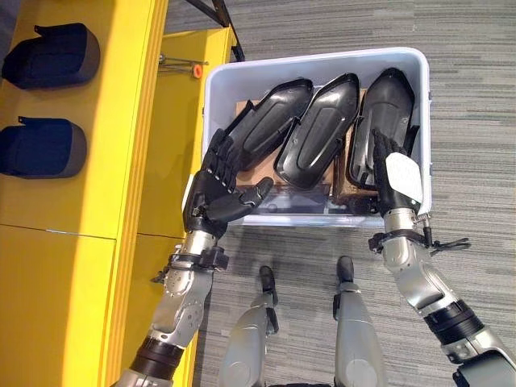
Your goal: Move parts from the plastic box to the shelf.
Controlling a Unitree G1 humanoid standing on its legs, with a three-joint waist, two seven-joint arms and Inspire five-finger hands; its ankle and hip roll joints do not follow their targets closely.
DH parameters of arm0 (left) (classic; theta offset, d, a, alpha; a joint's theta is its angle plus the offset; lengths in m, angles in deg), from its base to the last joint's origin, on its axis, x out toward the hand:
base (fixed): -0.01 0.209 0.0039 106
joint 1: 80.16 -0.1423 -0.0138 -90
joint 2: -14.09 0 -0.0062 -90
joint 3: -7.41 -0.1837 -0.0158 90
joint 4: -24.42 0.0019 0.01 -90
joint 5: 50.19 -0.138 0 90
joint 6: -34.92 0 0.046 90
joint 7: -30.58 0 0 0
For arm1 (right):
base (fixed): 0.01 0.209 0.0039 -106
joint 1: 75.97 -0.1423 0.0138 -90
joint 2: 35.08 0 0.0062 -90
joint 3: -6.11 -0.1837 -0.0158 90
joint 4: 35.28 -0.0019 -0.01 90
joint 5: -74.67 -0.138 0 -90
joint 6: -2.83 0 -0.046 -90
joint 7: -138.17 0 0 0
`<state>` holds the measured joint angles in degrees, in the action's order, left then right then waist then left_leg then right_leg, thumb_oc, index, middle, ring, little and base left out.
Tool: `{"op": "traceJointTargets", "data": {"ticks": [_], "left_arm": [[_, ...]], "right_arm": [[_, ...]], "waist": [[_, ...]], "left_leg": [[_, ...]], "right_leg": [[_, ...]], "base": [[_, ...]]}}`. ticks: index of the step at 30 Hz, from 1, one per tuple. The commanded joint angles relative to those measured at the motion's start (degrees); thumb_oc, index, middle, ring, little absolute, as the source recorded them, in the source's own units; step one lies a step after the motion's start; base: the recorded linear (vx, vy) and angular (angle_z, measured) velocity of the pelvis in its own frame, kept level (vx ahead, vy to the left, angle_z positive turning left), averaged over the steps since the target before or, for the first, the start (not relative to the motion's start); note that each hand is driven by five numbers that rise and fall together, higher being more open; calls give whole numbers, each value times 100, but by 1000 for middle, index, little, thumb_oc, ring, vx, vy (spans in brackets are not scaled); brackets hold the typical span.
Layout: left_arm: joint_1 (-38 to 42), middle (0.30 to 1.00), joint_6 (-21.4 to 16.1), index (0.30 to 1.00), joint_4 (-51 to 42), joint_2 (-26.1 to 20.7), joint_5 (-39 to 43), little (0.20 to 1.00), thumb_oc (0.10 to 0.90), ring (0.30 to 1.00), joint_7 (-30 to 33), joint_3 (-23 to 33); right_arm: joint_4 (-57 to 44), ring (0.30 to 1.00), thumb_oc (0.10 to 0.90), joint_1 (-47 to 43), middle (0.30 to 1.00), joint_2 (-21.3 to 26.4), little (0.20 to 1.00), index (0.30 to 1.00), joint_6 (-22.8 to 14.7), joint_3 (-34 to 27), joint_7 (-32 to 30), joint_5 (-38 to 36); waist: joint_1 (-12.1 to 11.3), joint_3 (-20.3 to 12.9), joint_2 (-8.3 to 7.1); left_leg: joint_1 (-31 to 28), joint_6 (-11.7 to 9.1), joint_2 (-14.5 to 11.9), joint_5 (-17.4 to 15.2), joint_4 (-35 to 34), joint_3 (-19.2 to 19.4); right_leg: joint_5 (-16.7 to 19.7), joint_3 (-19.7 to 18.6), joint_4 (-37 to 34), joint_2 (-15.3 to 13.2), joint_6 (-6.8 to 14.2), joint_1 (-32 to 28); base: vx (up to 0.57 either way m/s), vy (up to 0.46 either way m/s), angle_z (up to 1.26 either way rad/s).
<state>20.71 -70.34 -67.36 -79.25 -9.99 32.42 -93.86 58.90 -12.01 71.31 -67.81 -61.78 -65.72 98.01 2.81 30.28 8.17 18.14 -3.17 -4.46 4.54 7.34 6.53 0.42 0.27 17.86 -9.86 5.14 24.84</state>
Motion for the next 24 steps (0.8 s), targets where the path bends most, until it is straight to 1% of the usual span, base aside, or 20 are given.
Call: {"op": "traceJointTargets", "data": {"ticks": [1,3,6,10,11,14,17,18,22,24], "left_arm": [[208,1000,-491,1000,-819,-268,-37,1000,900,1000,-160,150],[203,1000,-512,1000,-839,-295,32,1000,900,1000,-177,149],[252,1000,-502,1000,-836,-303,28,1000,900,1000,-132,141],[286,1000,-405,1000,-828,-298,20,1000,900,1000,-117,126],[309,1000,-392,1000,-807,-306,-59,1000,900,1000,-67,100],[329,1000,-394,1000,-794,-311,-24,1000,900,1000,-38,84],[362,1000,-382,1000,-784,-292,-90,1000,900,1000,-29,70],[386,1000,-336,1000,-797,-286,-174,1000,900,1000,20,59],[403,1000,-356,1000,-822,-290,-232,1000,900,1000,87,34],[366,1000,-442,1000,-845,-291,-258,1000,900,1000,148,30]], "right_arm": [[-212,1000,900,-560,1000,122,1000,1000,-210,-10,-300,676],[-158,1000,900,-607,1000,141,1000,1000,-242,-10,-203,912],[-130,1000,900,-685,1000,143,1000,1000,-130,59,-100,937],[65,1000,900,-782,1000,86,1000,1000,1,168,-105,807],[228,1000,900,-852,1000,56,1000,1000,54,219,-205,721],[316,1000,900,-900,1000,38,1000,1000,119,241,-225,627],[443,1000,900,-945,1000,-34,1000,1000,273,237,-280,450],[537,1000,900,-959,1000,-48,1000,1000,302,238,-415,376],[642,1000,900,-999,1000,-51,1000,1000,273,211,-597,291],[652,1000,900,-1009,1000,-50,1000,1000,317,193,-712,168]], "waist": [[23,-48,3],[6,-48,20],[-13,-48,10],[-47,-48,12],[-64,-48,24],[-79,-48,27],[-116,-48,45],[-135,-48,53],[-172,-48,81],[-185,-48,108]], "left_leg": [[658,84,50,-637,674,-304],[714,91,66,-644,701,-311],[778,101,76,-639,715,-310],[880,104,85,-631,747,-326],[951,113,85,-627,768,-319],[1012,117,95,-626,786,-316],[1240,143,143,-636,877,-327],[1359,165,175,-654,946,-336],[1652,217,256,-709,1146,-358],[1950,261,339,-831,1417,-357]], "right_leg": [[-1259,115,475,-159,-375,-436],[-1271,124,511,-167,-371,-380],[-1267,138,511,-170,-378,-337],[-1273,155,560,-168,-389,-233],[-1280,169,614,-168,-397,-143],[-1288,176,648,-166,-404,-75],[-1314,168,807,-155,-423,190],[-1339,157,927,-149,-439,337],[-1420,113,1244,-122,-485,687],[-1559,54,1629,-93,-538,1058]], "base": [[0,0,0],[19,2,4],[4,-6,3],[2,-2,1],[12,-8,3],[3,-2,1],[0,0,0],[-20,-2,4],[-13,2,0],[-37,12,-6]]}}
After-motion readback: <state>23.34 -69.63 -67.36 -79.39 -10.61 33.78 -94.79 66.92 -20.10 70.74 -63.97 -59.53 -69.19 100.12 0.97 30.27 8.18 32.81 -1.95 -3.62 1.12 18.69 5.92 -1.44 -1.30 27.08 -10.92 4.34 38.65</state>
